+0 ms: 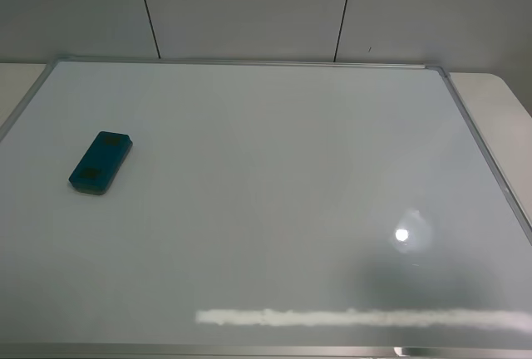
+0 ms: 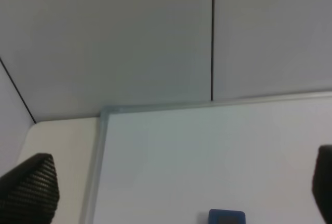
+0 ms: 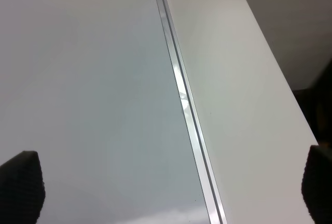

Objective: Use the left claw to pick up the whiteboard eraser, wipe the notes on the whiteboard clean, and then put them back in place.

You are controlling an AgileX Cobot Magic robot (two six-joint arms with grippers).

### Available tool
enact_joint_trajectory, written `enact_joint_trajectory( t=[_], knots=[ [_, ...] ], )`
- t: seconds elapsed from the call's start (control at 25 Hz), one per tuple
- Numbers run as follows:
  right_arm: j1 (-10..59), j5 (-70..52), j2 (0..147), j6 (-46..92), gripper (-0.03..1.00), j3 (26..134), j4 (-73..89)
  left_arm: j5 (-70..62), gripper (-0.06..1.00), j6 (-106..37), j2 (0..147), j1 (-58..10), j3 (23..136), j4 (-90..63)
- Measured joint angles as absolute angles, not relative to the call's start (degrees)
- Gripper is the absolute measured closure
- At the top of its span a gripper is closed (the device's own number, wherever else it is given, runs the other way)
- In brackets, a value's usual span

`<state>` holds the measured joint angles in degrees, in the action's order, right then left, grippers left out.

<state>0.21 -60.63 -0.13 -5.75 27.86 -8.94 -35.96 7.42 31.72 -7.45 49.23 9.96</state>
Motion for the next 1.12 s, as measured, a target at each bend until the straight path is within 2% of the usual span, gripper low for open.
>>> enact_joint_trajectory(
  t=[0.52, 0.84, 1.12],
  knots=[
    [0.21, -60.63, -0.13, -5.75, -0.02, 27.86, -8.94, -58.38, -0.05, 8.07, 19.38, -7.45, 48.50, 9.80],
    [0.21, -60.63, -0.13, -5.75, -0.02, 27.86, -8.94, -59.35, -0.05, 8.52, 7.18, -3.49, 36.51, 7.28],
    [0.21, -60.63, -0.13, -5.75, -0.02, 27.86, -8.94, -61.68, -0.05, 8.96, 0.20, -2.82, 30.14, 5.26]
  ],
)
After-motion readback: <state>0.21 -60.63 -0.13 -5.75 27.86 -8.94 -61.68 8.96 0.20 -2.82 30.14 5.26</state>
